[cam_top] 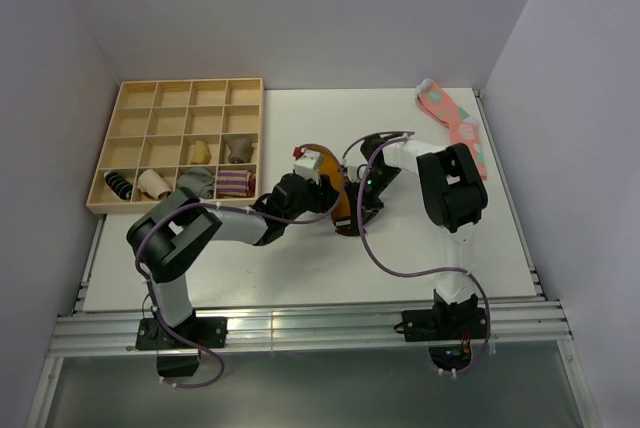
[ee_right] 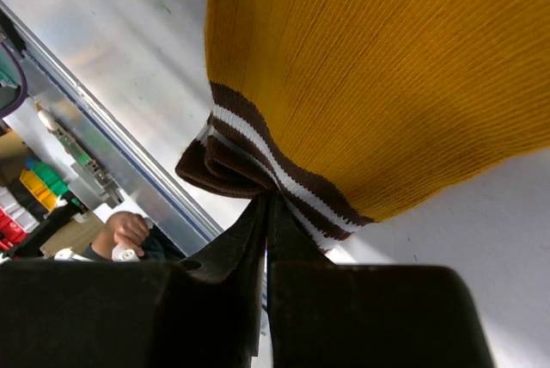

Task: Roll the socks
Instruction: Roll the sock at the center of the board.

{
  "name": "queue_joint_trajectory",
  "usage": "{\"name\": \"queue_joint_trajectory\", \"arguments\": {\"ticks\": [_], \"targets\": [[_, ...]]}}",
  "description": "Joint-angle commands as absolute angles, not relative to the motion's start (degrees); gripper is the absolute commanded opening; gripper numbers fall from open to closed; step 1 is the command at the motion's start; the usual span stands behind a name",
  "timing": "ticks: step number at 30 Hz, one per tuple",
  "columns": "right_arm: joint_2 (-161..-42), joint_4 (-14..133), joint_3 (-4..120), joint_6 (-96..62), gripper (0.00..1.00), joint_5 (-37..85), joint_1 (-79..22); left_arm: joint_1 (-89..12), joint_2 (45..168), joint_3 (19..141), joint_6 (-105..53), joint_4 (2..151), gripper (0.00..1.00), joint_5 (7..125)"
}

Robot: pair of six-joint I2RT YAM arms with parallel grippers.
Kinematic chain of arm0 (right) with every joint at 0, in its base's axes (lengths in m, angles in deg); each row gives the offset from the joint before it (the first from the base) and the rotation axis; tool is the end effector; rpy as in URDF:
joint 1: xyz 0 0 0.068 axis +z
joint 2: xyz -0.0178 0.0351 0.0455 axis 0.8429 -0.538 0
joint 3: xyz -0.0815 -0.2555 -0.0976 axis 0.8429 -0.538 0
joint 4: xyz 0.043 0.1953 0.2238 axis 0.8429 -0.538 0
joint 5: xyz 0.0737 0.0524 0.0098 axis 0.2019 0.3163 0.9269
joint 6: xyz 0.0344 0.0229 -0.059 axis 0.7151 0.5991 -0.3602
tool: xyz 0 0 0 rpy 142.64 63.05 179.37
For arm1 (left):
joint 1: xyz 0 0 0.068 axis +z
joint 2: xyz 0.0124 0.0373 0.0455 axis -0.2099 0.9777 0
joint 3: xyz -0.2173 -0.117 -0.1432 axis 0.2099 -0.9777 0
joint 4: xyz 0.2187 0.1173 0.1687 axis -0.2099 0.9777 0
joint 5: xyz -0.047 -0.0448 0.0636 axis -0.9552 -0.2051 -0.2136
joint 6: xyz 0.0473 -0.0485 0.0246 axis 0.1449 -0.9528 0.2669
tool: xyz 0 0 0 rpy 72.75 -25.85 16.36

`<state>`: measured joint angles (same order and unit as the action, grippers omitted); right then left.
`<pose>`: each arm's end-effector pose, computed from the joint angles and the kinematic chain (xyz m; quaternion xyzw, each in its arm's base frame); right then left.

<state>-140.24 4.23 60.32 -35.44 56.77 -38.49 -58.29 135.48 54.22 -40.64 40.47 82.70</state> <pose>0.3601 0.1647 0.0904 0.2259 -0.9088 -0.3405 0.0846 0.2951 -0.2946 0.1276 0.0963 0.8093 -0.2926 0.5002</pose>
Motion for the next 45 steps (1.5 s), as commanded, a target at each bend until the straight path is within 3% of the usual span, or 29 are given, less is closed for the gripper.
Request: {"name": "queue_joint_trajectory", "arguments": {"ticks": [1,17,45], "targets": [[-141.74,2.01,62.81,-36.99,0.0,54.52,-38.9,-58.87,132.84,53.07,-34.14,34.06,0.56,72.93],[-142.71,-0.27,65.36,-37.25,0.0,54.61,-38.9,-61.34,131.69,48.15,-33.78,35.4,0.56,61.76],[-143.24,-1.68,66.85,-37.69,0.0,54.69,-38.91,-62.83,138.11,53.24,-32.03,39.61,0.46,60.96]]}}
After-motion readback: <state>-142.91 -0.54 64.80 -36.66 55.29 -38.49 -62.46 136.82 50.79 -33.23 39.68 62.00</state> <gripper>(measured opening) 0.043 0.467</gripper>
